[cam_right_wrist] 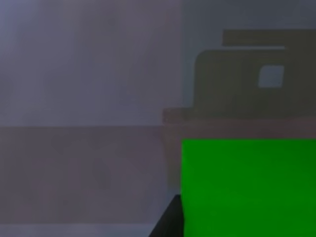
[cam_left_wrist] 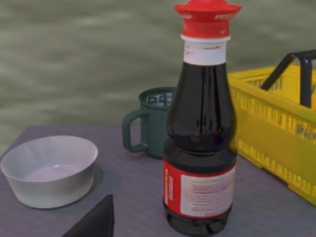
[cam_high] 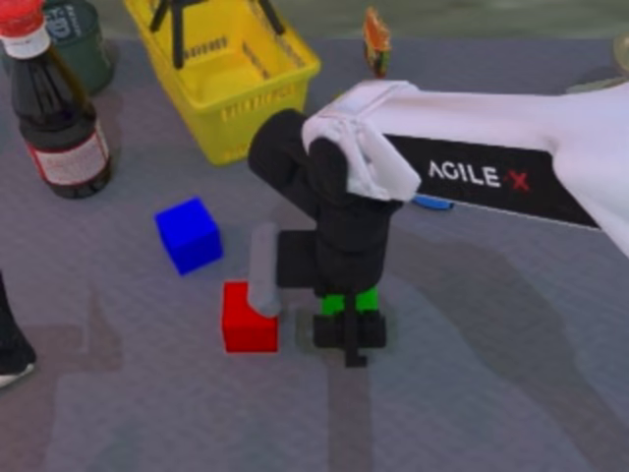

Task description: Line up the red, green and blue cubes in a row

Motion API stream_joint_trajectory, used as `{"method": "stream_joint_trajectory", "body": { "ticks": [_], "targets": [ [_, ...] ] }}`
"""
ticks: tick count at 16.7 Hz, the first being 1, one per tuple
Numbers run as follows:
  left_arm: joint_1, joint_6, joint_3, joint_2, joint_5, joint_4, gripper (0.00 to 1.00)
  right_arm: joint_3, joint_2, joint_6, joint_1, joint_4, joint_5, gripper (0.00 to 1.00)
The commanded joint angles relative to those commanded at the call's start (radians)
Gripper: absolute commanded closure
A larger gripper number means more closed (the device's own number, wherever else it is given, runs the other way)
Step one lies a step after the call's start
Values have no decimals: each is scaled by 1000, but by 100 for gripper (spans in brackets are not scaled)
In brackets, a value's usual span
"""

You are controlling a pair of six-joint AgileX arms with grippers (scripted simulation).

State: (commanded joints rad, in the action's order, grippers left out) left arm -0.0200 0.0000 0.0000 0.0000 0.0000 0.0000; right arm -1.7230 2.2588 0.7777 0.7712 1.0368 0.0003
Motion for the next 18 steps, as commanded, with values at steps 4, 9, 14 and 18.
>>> {"method": "stream_joint_trajectory", "body": {
  "ticks": [4,9,14,18],
  "targets": [
    [0,0,0,0,0,0,0,0,0,0,0,0,0,32],
    [0,0,0,0,0,0,0,0,0,0,0,0,0,0],
    [0,0,0,0,0,0,0,0,0,0,0,0,0,0],
    [0,0,0,0,0,0,0,-4,-1,1,-1,4,0,0]
  ]
}}
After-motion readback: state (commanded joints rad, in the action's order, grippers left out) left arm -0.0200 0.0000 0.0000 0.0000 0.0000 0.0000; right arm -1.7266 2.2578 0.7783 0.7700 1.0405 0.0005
